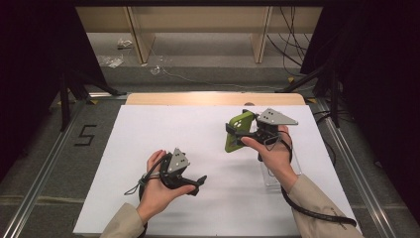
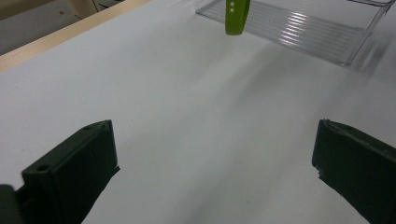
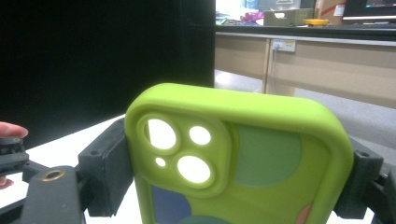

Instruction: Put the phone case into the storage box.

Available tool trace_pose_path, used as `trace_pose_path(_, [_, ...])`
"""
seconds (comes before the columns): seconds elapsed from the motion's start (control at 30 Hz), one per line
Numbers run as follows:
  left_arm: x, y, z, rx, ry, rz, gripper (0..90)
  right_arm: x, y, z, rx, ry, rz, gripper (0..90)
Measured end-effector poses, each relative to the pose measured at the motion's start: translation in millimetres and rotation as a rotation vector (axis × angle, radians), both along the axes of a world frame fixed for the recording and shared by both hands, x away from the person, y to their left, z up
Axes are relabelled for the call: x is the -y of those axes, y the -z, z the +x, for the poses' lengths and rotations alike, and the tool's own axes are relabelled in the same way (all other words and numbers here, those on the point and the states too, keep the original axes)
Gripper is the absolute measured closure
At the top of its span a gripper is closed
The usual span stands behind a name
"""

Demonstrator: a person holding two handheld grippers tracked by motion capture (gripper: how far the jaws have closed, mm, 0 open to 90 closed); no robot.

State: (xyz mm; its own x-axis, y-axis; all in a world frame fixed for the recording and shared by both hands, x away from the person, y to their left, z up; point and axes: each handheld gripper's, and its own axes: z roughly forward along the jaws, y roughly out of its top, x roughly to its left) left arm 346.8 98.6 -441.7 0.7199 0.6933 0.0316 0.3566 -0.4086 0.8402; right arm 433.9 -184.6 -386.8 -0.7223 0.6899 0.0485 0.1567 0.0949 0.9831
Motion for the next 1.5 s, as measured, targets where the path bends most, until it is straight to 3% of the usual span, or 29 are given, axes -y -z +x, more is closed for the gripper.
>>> trace_pose_path(1.5, [-17.6, 3.0, -3.1, -0.006, -0.036, -0.003, 0.0, 35.7, -9.9, 14.4, 0.008, 0.126, 0.01, 18.6])
